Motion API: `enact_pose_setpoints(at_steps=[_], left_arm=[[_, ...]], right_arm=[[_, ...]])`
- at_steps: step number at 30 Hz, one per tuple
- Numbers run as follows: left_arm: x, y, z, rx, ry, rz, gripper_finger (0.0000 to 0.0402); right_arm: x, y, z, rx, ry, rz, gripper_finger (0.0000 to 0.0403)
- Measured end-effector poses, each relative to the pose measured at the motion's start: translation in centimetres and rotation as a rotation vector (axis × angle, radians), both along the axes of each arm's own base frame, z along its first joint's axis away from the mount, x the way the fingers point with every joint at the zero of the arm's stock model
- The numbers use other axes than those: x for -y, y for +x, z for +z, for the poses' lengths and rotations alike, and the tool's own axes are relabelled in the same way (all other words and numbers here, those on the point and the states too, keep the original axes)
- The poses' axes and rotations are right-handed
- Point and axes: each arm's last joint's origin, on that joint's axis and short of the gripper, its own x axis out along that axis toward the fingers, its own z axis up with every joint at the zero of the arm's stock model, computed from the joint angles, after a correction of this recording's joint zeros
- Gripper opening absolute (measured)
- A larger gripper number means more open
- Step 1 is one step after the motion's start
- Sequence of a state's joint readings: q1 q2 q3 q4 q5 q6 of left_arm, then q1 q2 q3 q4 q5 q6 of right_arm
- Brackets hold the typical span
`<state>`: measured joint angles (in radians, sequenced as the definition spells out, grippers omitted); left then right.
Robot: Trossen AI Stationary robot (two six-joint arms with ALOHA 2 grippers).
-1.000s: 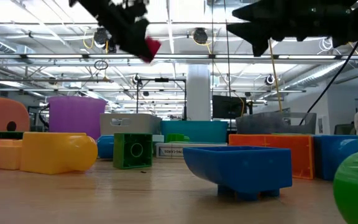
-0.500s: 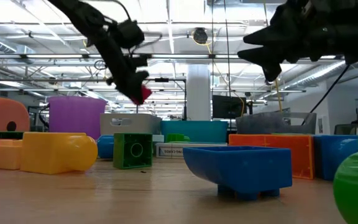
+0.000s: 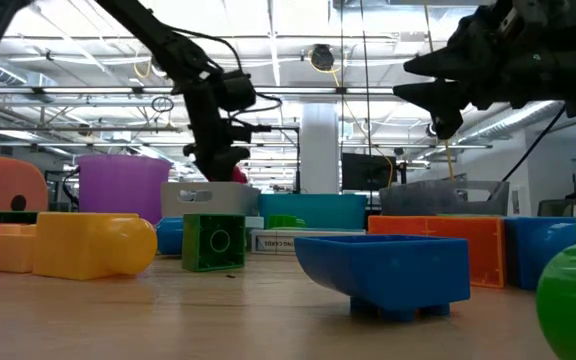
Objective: Pick & Place Toys
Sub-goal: Put the red game piece into the gray bin
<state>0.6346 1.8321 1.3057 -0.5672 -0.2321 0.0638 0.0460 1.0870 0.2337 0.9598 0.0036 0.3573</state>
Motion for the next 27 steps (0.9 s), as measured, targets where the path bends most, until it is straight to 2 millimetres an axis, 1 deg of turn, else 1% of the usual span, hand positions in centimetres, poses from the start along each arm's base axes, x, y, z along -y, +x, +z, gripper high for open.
enact_pose_setpoints(at_steps=[3,9,11,16,27], left_arm=[[-0.5,0.2,-0.5,-0.081,-0.025,-0.016,0.0164],[-1.2,0.0,-1.8,-0.163,-0.072,-0.014,0.0142],[-1.6,-0.2,-2.0,-0.172,-0.08,-0.005,0.0144],[-1.9,-0.6,-2.0,-0.175,-0.082,0.013,0.0167],[-2.0,-0.7,-2.0,-0.161,-0.105,0.009,0.0173]], right_arm=[[0.0,-0.1,-0.1,-0.004,0.017,0.0,0.0167],[0.0,-0.1,-0.1,-0.003,0.02,0.001,0.0167],[0.0,-0.1,-0.1,-0.004,0.02,0.001,0.0167],[0.0,-0.1,-0.1,-0.003,0.02,0.0,0.0167],[0.0,-0.1,-0.1,-0.004,0.02,0.0,0.0167]])
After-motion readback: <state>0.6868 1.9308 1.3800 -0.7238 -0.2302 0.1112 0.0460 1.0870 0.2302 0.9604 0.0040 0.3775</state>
